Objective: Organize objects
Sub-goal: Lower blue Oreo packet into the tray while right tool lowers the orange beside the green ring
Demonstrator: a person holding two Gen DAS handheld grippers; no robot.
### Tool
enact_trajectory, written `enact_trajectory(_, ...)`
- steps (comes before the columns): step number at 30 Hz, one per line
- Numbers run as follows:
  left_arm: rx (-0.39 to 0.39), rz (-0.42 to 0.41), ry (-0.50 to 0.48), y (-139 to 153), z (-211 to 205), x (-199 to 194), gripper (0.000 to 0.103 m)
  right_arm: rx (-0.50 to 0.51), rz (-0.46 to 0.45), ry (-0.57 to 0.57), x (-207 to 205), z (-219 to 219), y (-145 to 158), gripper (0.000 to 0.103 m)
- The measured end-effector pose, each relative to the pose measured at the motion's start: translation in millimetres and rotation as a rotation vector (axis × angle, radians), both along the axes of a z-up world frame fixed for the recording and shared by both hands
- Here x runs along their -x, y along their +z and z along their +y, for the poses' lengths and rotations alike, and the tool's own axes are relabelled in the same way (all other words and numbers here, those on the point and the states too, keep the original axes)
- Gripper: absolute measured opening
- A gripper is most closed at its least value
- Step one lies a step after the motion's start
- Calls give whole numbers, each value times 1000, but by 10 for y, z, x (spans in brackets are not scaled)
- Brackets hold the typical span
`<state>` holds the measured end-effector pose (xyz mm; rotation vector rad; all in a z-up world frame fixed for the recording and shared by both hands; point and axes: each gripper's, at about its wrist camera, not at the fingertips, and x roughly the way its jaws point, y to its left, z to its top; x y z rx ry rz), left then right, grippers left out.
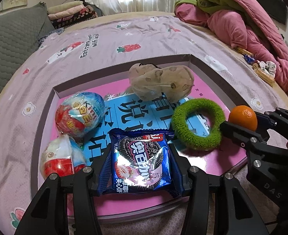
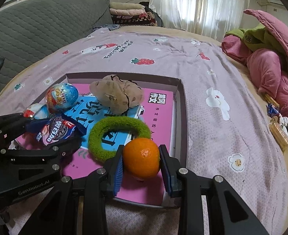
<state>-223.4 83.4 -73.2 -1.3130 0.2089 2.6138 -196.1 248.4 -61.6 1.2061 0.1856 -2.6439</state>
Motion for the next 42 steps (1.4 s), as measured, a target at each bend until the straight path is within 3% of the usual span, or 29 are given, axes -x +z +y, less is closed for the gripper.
enact_trajectory(11,-9,-7,14,-4,-42,18,54,-48,-24,8,-19,-3,-31,34)
enact_trajectory(33,-17,-21,14,-10,-32,18,54,3,-31,18,-7,-28,-40,35)
enact_trajectory(42,-22,-25,7,-2,-6,8,54,35,-23,8,-7,20,2,50)
